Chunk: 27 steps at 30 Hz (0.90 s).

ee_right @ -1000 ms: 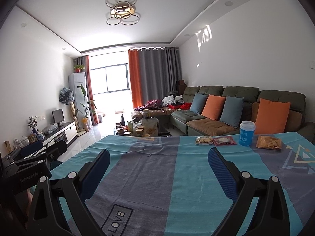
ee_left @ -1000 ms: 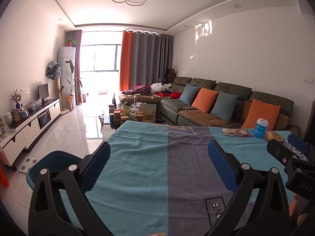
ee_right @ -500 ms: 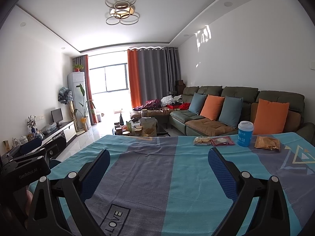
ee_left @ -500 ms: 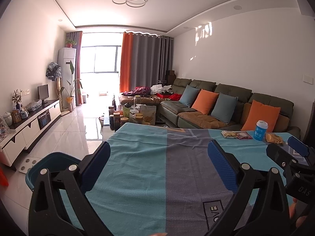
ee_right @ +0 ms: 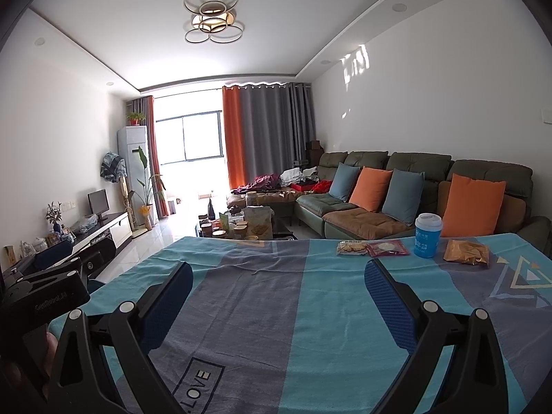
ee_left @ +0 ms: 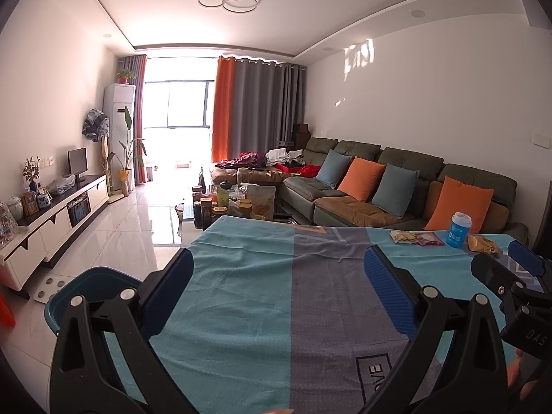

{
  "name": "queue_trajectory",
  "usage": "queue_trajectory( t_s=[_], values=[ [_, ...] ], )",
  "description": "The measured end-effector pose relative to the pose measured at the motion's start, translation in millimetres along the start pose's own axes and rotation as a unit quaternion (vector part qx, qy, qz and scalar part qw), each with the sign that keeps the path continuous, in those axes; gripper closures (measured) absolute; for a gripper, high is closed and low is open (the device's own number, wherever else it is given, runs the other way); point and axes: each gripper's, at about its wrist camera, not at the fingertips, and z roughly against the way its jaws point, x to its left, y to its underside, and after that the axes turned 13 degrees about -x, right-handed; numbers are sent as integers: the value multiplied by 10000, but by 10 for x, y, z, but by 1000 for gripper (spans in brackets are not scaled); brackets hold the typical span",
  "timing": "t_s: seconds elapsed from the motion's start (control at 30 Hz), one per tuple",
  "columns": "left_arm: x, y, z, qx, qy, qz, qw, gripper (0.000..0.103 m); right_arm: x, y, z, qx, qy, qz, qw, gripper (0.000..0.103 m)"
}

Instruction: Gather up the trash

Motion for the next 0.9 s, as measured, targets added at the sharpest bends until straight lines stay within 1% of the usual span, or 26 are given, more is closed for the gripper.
queue_trajectory(
  t_s=[0.9],
  values=[
    [-3,22,-78,-9,-52,-4,10000,6,-8,-24,-17,29,0,-13,10000,7]
  ],
)
